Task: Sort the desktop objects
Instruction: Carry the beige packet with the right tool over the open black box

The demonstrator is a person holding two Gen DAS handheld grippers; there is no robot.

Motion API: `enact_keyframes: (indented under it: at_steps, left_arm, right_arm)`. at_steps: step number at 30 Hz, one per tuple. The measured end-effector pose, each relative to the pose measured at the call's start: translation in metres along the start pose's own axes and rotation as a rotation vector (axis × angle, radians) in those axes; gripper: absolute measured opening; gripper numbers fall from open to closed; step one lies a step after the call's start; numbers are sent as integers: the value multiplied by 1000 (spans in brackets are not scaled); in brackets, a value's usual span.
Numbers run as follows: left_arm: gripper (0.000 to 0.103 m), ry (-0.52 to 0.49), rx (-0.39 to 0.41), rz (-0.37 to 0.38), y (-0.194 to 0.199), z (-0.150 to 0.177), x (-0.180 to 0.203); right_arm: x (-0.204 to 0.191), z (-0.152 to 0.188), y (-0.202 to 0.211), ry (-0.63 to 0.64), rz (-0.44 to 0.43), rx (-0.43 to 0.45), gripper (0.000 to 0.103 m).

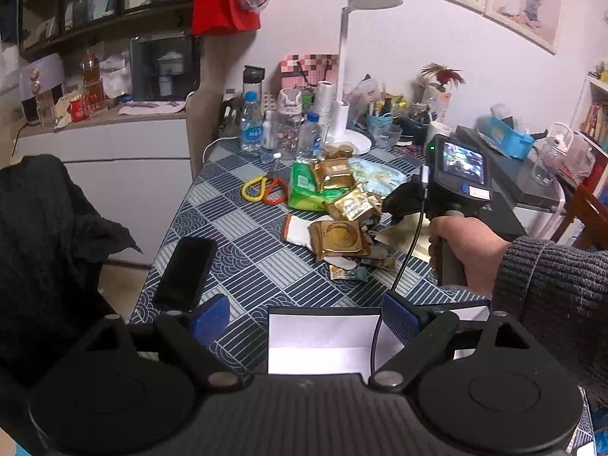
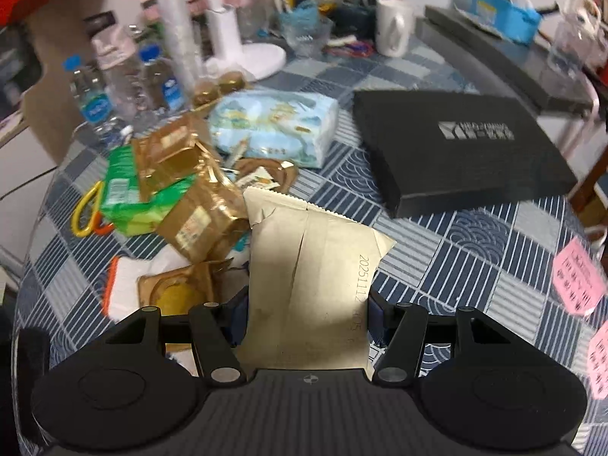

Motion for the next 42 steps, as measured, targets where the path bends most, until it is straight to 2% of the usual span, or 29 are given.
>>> enact_keyframes:
  at_steps: [17, 29, 42]
  left_arm:
    - [103, -32, 49, 57, 54, 19, 15]
    - [103, -71, 82, 54, 96, 45, 24]
    - [103, -87, 125, 54, 133, 65, 13]
  right_arm:
    - [-6, 26, 80, 47, -52, 68, 58]
    - [-3, 55, 131, 33, -87, 108, 58]
    - [-13, 92, 176, 30, -126, 144, 58]
Point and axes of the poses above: each gripper's, at about its wrist camera, not at the fingertips, and y roughly against the way its jaws point, x to its right, z to its underside, the point moved 2 cm from there along -y, roughly the way its jaws point, and after that the axes turned 13 degrees about -z, right-handed, at the moved point
